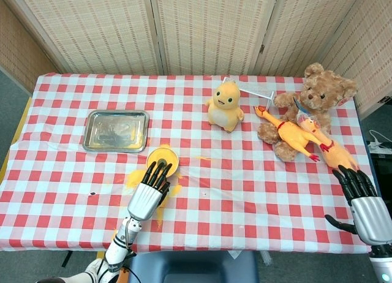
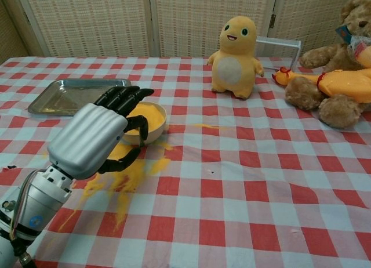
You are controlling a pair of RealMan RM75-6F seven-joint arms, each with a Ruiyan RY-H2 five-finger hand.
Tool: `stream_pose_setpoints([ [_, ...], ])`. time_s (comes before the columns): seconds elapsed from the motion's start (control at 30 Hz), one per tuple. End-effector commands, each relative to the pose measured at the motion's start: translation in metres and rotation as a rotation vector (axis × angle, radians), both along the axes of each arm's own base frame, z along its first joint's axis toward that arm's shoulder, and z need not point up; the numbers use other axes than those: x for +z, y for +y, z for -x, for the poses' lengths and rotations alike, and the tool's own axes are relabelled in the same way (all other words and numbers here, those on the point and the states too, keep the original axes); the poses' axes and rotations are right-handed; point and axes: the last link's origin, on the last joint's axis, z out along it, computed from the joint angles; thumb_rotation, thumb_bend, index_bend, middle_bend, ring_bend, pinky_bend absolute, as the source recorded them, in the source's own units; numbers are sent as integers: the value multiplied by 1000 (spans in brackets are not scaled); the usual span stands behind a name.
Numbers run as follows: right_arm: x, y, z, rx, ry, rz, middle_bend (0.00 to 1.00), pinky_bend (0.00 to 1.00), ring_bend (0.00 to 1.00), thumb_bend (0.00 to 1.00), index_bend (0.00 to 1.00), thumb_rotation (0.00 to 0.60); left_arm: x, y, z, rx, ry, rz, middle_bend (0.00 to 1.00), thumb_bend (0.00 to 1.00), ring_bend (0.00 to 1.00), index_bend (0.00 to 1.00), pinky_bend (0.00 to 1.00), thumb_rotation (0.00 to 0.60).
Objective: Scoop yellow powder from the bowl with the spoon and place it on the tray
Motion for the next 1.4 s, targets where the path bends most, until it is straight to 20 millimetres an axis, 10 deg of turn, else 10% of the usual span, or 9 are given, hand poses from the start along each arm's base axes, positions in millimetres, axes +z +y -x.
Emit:
stream_pose_setpoints([
  [0.03,0,0,0,0,0,-2,0,0,0,0,0,600,0,0,0,0,-5,0,50,404,0,507,67,600],
  [1.4,1,0,0,-3,-1,0,0,0,0,0,0,600,-1,3,-3,16,-15,-5,71,423,0,539,67,600],
])
